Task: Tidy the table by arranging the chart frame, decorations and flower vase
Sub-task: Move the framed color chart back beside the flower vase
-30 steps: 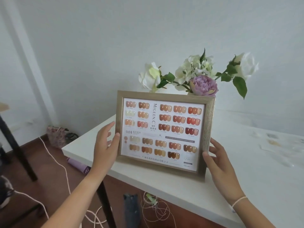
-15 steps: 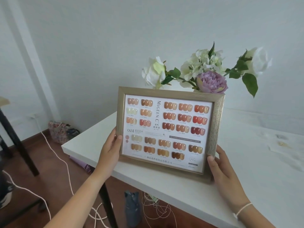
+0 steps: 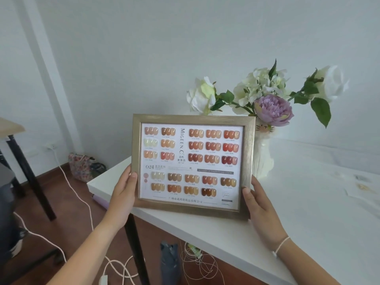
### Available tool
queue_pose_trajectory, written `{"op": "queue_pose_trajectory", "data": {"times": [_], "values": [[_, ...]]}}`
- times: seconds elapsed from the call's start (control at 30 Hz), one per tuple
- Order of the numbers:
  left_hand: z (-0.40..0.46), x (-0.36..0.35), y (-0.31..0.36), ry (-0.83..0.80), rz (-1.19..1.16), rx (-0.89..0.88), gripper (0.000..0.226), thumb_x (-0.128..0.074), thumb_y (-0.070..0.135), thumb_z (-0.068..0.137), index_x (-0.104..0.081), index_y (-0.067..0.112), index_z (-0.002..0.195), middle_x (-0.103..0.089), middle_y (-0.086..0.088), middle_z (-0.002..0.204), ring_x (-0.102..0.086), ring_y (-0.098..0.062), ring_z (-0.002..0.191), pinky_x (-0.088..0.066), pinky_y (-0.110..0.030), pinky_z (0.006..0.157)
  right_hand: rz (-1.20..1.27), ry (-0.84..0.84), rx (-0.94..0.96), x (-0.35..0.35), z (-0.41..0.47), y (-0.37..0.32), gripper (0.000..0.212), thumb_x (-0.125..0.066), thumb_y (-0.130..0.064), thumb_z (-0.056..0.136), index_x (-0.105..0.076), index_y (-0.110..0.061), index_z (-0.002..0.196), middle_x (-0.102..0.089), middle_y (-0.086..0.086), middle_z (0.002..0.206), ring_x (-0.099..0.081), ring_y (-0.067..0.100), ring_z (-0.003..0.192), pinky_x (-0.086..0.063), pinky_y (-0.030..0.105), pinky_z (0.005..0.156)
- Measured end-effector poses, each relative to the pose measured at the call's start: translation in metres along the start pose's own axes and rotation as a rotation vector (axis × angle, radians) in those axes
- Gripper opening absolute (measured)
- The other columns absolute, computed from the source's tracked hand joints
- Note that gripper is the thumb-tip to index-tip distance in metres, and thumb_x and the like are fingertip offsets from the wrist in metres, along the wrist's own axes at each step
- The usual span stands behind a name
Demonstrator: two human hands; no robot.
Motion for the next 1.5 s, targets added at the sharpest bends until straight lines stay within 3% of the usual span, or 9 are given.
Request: {"op": "queue_pose_trajectory", "data": {"times": [0.13, 0.3, 0.4, 0.47, 0.7, 0.9, 1.03, 1.27, 1.5], "values": [[0.004, 0.027, -0.001, 0.092, -0.023, 0.014, 0.033, -0.037, 0.031, 0.097, -0.059, 0.056, 0.095, -0.067, 0.029, 0.101, -0.06, 0.012, 0.096, -0.043, -0.018, 0.08, 0.022, -0.072, -0.001, -0.028, 0.018, -0.003, 0.031, -0.035, -0.04, 0.091, -0.036, -0.06, 0.115, -0.053, -0.036, 0.118, -0.049, -0.006, 0.115, -0.042, 0.033, 0.104], [0.016, 0.058, -0.001, 0.179, -0.014, 0.018, 0.029, -0.037, 0.031, 0.097, -0.054, 0.03, 0.12, -0.062, 0.008, 0.12, -0.056, -0.004, 0.112, -0.041, -0.032, 0.099, 0.05, -0.144, -0.002, -0.062, 0.049, -0.004, 0.027, -0.033, -0.037, 0.096, -0.041, -0.06, 0.107, -0.058, -0.026, 0.116, -0.054, 0.008, 0.115, -0.046, 0.039, 0.101], [0.025, 0.071, 0.005, 0.225, 0.013, -0.012, 0.024, -0.036, 0.029, 0.098, -0.056, 0.039, 0.106, -0.061, 0.019, 0.104, -0.057, 0.014, 0.088, -0.04, -0.017, 0.077, 0.04, -0.17, -0.007, -0.082, 0.069, -0.004, 0.028, -0.031, -0.036, 0.097, -0.042, -0.061, 0.102, -0.057, -0.032, 0.109, -0.056, 0.001, 0.107, -0.046, 0.035, 0.099], [0.033, 0.081, 0.007, 0.269, 0.028, -0.024, 0.027, -0.035, 0.03, 0.098, -0.052, 0.034, 0.118, -0.058, 0.021, 0.104, -0.053, 0.013, 0.084, -0.037, -0.016, 0.075, 0.034, -0.193, -0.005, -0.096, 0.083, -0.004, 0.027, -0.031, -0.037, 0.097, -0.041, -0.061, 0.104, -0.057, -0.029, 0.112, -0.056, 0.003, 0.109, -0.045, 0.037, 0.101], [0.075, 0.102, 0.004, 0.283, 0.071, -0.01, 0.034, -0.033, 0.031, 0.098, -0.046, 0.026, 0.129, -0.05, 0.013, 0.119, -0.042, -0.006, 0.11, -0.03, -0.029, 0.095, 0.037, -0.222, 0.006, -0.129, 0.134, -0.005, 0.029, -0.03, -0.036, 0.097, -0.035, -0.053, 0.12, -0.057, -0.01, 0.13, -0.053, 0.017, 0.119, -0.042, 0.049, 0.104], [0.127, 0.093, -0.005, 0.273, -0.035, 0.012, 0.03, -0.033, 0.02, 0.098, -0.053, 0.019, 0.121, -0.05, 0.008, 0.128, -0.048, -0.002, 0.109, -0.035, -0.024, 0.093, 0.061, -0.168, -0.033, -0.132, 0.181, 0.007, 0.031, -0.03, -0.029, 0.098, -0.041, -0.047, 0.121, -0.061, -0.008, 0.122, -0.058, 0.018, 0.112, -0.047, 0.04, 0.1], [0.161, 0.074, -0.015, 0.239, -0.118, 0.025, 0.026, -0.034, 0.018, 0.098, -0.059, 0.026, 0.103, -0.066, 0.009, 0.101, -0.066, 0.002, 0.08, -0.045, -0.023, 0.068, 0.054, -0.116, -0.039, -0.12, 0.211, 0.015, 0.032, -0.032, -0.028, 0.097, -0.04, -0.05, 0.119, -0.063, -0.002, 0.122, -0.06, 0.02, 0.11, -0.048, 0.039, 0.097], [0.209, 0.023, -0.029, 0.164, -0.111, 0.009, 0.029, -0.034, 0.022, 0.096, -0.059, 0.036, 0.096, -0.072, 0.024, 0.081, -0.067, 0.006, 0.077, -0.051, -0.011, 0.054, 0.076, 0.023, -0.057, -0.075, 0.252, 0.03, 0.04, -0.035, -0.025, 0.095, -0.043, -0.039, 0.132, -0.064, -0.004, 0.117, -0.06, 0.018, 0.108, -0.045, 0.041, 0.101], [0.249, -0.031, -0.036, 0.102, -0.135, -0.015, 0.029, -0.033, 0.022, 0.096, -0.058, 0.03, 0.107, -0.068, 0.011, 0.1, -0.066, -0.006, 0.089, -0.048, -0.024, 0.067, 0.121, 0.186, -0.062, -0.039, 0.28, 0.043, 0.041, -0.034, -0.023, 0.095, -0.043, -0.035, 0.133, -0.063, -0.01, 0.105, -0.059, 0.012, 0.098, -0.048, 0.034, 0.094]]}}
Point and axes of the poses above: each hand's wrist, its own z-axis towards the middle knuckle, its own x-axis out of the back of the hand, y = z × x, the point moved 7 cm from there along z, towards the middle knuckle
